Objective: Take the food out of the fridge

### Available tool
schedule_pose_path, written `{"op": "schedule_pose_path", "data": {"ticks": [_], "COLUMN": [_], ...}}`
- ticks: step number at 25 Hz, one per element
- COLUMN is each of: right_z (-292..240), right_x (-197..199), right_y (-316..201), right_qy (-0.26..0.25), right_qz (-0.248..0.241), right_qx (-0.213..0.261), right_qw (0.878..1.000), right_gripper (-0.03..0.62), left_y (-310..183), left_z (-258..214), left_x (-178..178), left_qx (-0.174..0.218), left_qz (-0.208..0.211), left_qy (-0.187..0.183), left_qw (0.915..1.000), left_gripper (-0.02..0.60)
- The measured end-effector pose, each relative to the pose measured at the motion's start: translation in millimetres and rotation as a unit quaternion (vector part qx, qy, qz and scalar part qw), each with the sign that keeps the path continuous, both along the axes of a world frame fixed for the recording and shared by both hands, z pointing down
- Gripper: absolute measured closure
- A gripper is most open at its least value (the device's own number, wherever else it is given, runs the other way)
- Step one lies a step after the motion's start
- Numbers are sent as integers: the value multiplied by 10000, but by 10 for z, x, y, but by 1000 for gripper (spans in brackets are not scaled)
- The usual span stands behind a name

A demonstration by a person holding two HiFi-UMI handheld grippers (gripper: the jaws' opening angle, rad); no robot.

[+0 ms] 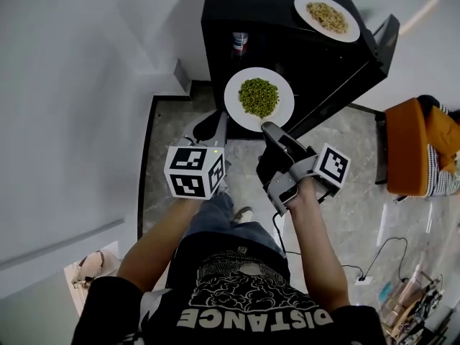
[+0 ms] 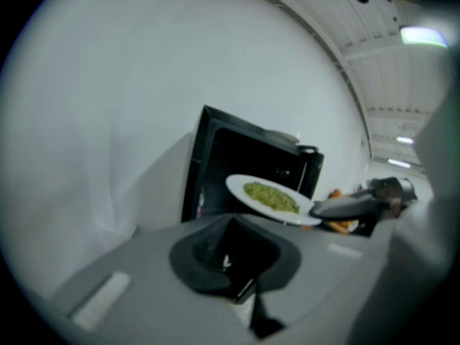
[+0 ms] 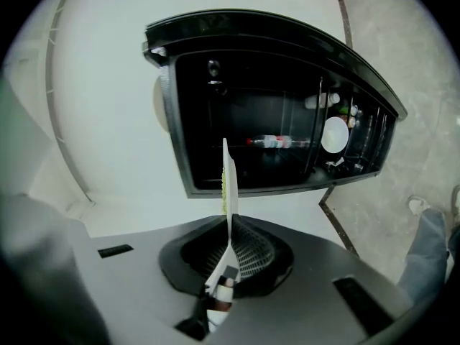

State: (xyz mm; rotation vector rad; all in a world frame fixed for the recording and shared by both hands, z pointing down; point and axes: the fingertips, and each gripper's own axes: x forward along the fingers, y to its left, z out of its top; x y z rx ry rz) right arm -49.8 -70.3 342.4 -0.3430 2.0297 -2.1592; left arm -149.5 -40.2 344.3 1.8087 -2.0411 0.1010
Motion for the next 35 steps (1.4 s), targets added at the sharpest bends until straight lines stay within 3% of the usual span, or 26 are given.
{"op": "schedule_pose_path", "data": {"ticks": [14,21,28,35], "right_z": [-1140,-1346,-1259,-1333], "right_x": [-110,-363,-1027,-1022], "right_y": [-181,-420,-1102,-1095], "right_qy": [-528,-616,-419,-459], "right_qz": [-248,-207,65,242], "right_qx": [691,757,530,449], "right_qw": [9959,9950,9977,9976], "right_gripper": [585,583,583,583], "left_y": [-405,-659,-1229,-1138], "left_z": [-613,-808,-774,-800], "left_x": [69,4,-468,-349], "left_qx": [485,615,553,633], "left_qz": [277,484,791,915], "left_qy": [-63,-122,32,114], "left_qw": [9984,9969,9953,9937], "left_gripper": [580,579,578,579]}}
